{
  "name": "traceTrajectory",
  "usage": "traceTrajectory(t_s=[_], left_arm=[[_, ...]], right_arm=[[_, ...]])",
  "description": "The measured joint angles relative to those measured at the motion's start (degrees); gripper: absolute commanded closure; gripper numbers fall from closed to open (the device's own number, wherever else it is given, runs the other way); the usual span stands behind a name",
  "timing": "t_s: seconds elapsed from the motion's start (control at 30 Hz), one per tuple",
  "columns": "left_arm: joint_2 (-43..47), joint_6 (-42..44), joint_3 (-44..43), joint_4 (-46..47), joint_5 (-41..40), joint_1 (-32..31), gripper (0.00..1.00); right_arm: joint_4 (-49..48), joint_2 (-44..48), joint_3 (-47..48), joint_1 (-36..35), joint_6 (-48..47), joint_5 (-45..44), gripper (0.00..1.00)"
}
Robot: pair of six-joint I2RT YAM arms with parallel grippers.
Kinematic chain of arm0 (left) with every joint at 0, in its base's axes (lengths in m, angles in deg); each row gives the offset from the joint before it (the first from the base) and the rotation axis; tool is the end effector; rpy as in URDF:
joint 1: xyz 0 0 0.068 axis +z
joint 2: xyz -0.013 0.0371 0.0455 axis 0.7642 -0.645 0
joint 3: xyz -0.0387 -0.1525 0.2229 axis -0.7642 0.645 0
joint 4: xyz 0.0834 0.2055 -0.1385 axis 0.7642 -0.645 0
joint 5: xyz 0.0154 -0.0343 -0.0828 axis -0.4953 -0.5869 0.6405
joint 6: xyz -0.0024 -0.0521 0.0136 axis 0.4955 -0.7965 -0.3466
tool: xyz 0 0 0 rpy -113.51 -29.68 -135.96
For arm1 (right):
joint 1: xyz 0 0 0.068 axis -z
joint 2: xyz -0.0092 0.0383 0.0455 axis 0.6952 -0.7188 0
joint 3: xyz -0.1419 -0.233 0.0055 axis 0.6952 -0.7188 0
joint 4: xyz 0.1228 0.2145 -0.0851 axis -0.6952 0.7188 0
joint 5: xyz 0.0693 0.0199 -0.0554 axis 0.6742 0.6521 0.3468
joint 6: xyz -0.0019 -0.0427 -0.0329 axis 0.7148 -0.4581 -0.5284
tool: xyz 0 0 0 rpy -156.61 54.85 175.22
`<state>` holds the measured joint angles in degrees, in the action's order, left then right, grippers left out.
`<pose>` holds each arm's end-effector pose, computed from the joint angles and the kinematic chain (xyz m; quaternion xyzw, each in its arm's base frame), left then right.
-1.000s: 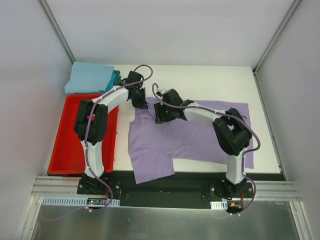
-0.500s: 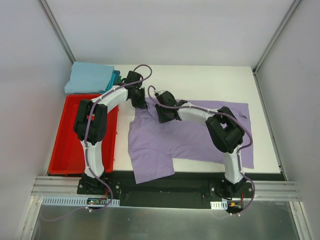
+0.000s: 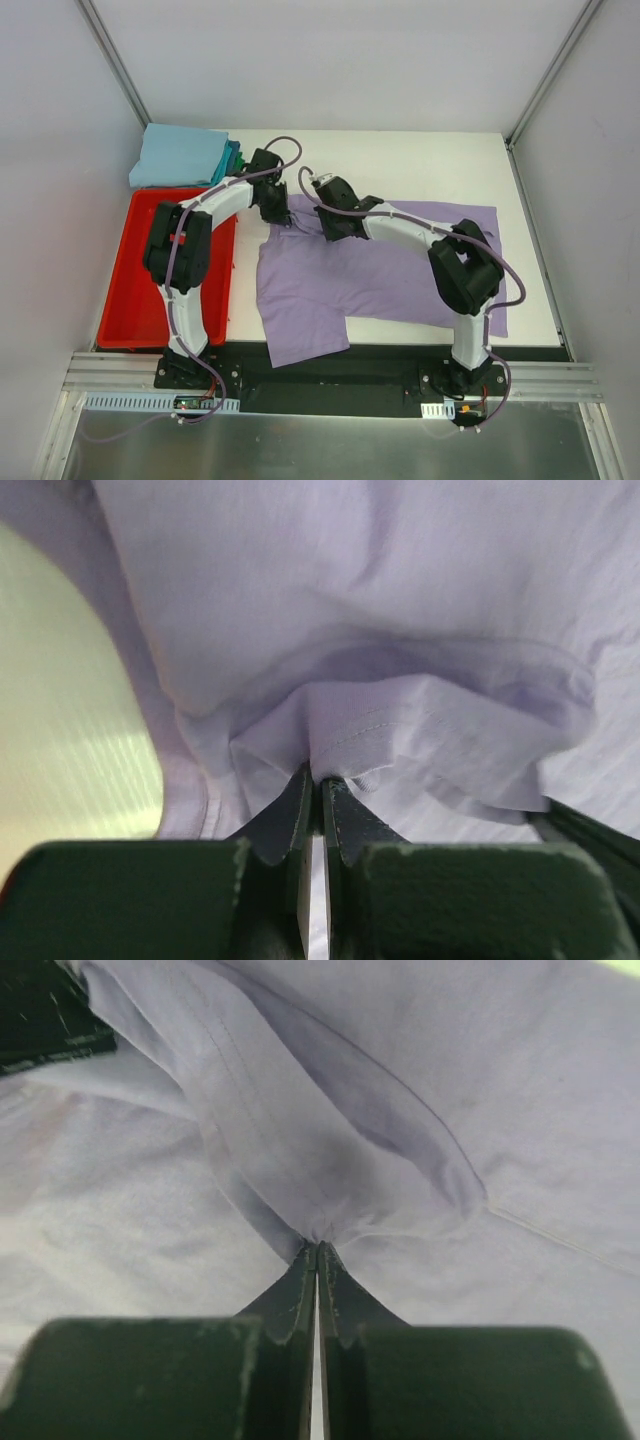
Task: Fold and stack the t-shirts
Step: Fold the flattened tshirt in 1/3 of the way
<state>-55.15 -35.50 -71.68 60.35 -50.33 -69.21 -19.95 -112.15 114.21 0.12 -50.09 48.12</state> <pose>0.4022 -0.1498 0.1975 -0.0050 0.9429 -0.2159 0.2536 0.3190 0.3008 0.1985 -0.3244 0.8725 0.0779 0.3568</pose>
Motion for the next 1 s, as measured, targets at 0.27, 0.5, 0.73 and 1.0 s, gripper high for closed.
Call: traceTrajectory(t_s=[0.27, 0.5, 0.73, 1.0], left_arm=[[8.0, -0.8, 9.3, 1.0, -0.1, -0.8, 1.0], [14.7, -4.2, 17.2, 2.4, -2.8, -7.0, 1.0], [20.8, -7.7, 23.5, 1.1, -6.0, -10.7, 1.0], [22.0, -9.8, 24.8, -1.6, -8.9, -14.4, 0.91]], right_arm=[[5.3, 8.1, -0.6, 0.0, -3.6, -0.4, 1.0], [8.6, 10.5, -3.7, 0.3, -6.0, 0.0, 1.0], [9.7, 13.0, -7.4, 0.6, -6.7, 2.5, 0.99], [9.7, 14.3, -11.7, 0.6, -5.4, 3.5, 0.89]])
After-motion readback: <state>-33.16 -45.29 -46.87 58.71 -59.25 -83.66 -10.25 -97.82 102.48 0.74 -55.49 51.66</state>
